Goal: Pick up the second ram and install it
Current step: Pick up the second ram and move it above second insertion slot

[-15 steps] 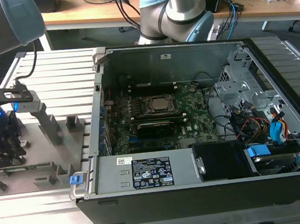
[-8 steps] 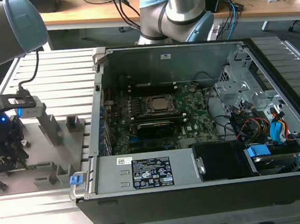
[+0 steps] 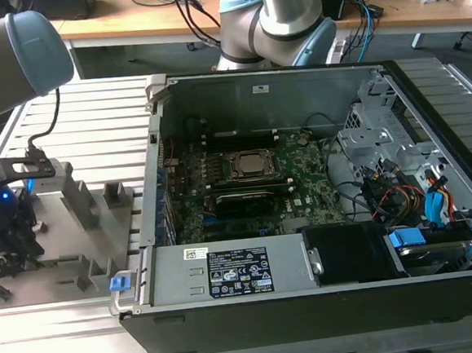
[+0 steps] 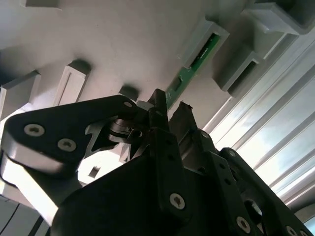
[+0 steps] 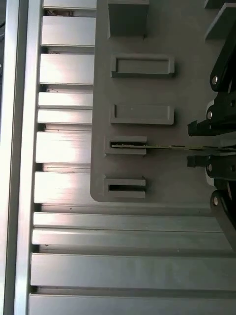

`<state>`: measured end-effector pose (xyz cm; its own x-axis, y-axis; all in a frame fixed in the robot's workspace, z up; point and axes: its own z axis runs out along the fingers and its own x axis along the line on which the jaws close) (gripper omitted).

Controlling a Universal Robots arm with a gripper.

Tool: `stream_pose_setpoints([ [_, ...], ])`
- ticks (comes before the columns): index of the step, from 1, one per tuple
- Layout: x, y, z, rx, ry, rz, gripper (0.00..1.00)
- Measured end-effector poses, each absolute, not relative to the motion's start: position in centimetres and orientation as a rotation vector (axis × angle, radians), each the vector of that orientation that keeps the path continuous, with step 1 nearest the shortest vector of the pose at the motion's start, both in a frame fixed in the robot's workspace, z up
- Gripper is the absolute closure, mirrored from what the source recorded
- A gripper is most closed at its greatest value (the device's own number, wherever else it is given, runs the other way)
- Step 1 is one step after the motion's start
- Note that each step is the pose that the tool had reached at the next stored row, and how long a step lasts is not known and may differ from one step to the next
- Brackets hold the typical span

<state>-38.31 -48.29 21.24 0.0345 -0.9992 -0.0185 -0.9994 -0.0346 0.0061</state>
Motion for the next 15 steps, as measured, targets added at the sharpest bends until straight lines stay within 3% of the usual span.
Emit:
stream_pose_setpoints([
  [10, -38.4, -48.2, 19.7, -2.254, 2.176, 0.028, 0.7],
  [11, -38.4, -48.2, 19.7, -2.254, 2.176, 0.028, 0.71],
  [13, -38.4, -48.2, 19.7, -2.254, 2.176, 0.028, 0.84],
  [15, -38.4, -48.2, 19.7, -2.254, 2.176, 0.028, 0.86],
])
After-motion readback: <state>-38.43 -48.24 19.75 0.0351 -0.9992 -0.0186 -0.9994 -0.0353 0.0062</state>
